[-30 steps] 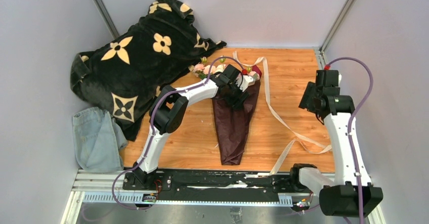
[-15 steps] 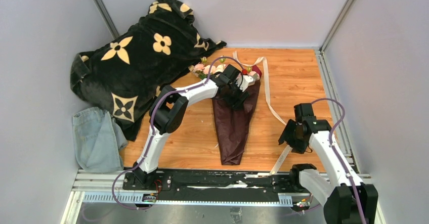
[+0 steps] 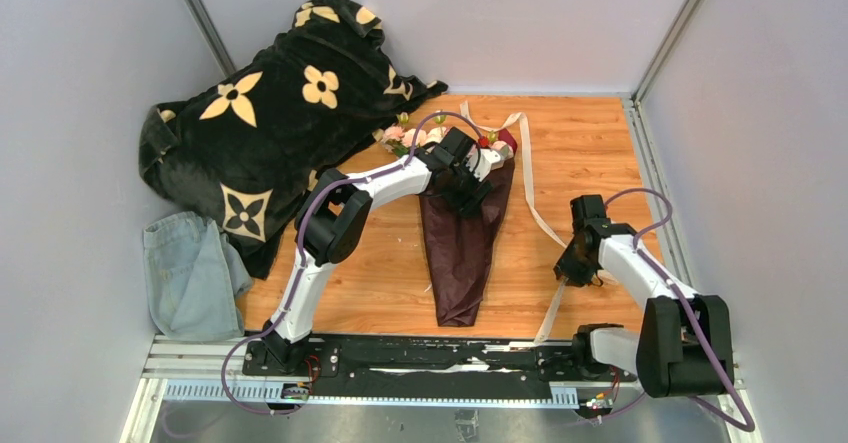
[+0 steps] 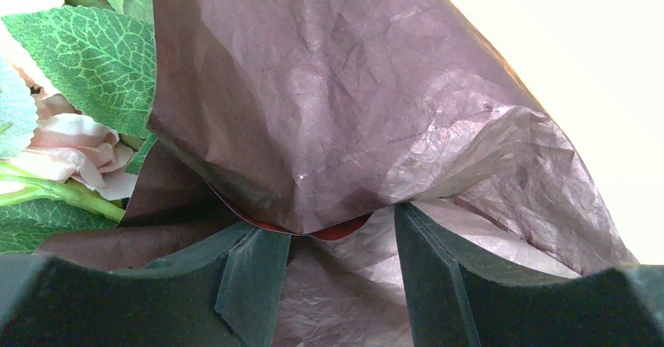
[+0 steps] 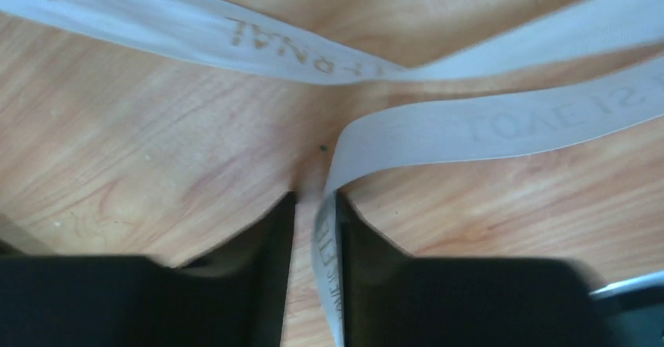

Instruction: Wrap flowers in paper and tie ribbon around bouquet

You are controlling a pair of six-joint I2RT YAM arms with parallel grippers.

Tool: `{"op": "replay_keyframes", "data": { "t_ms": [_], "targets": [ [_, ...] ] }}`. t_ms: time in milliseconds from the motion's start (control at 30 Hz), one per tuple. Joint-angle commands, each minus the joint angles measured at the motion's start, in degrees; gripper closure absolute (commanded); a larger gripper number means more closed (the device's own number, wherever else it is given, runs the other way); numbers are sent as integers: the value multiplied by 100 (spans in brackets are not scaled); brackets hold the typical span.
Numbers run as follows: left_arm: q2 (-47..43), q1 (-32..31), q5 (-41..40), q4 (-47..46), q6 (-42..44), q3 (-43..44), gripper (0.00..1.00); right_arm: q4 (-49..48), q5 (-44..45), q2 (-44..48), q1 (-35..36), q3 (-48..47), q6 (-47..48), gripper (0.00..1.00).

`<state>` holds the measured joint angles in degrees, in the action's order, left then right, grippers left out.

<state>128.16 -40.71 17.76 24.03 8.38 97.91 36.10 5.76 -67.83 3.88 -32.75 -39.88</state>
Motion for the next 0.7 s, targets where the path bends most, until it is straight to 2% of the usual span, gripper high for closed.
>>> {"op": "replay_keyframes", "data": {
  "t_ms": [0, 33, 67, 200, 300, 500, 567, 600, 667],
  "targets": [
    [302, 63, -369, 475, 121, -252, 39, -720, -435, -325, -34, 305, 83, 86],
    [305, 63, -362, 479, 120, -250, 39, -893, -825, -382, -17, 342, 63, 96],
    [308, 66, -371, 476, 126, -240, 39, -1105, -1192, -447, 45, 405, -25, 100],
    [299, 66, -408, 550, 209, -187, 39, -1948, -2074, -899, 923, 350, -526, 100],
    [268, 72, -435, 591, 288, -182, 39, -1757, -2195, -1133, 1403, -204, -377, 97],
    [269, 72, -486, 658, 370, -126, 39, -462, -1893, -355, 1528, -874, 457, 59],
    [270, 72, -471, 660, 371, -108, 39, -150, -1967, -148, 1528, -1064, 841, 33],
    [277, 71, -467, 664, 362, -94, 39, -15, -2037, -101, 1520, -1165, 1029, 28],
    [296, 72, -459, 678, 358, -52, 39, 141, -2325, -105, 1519, -1368, 1326, 25]
  ]
}}
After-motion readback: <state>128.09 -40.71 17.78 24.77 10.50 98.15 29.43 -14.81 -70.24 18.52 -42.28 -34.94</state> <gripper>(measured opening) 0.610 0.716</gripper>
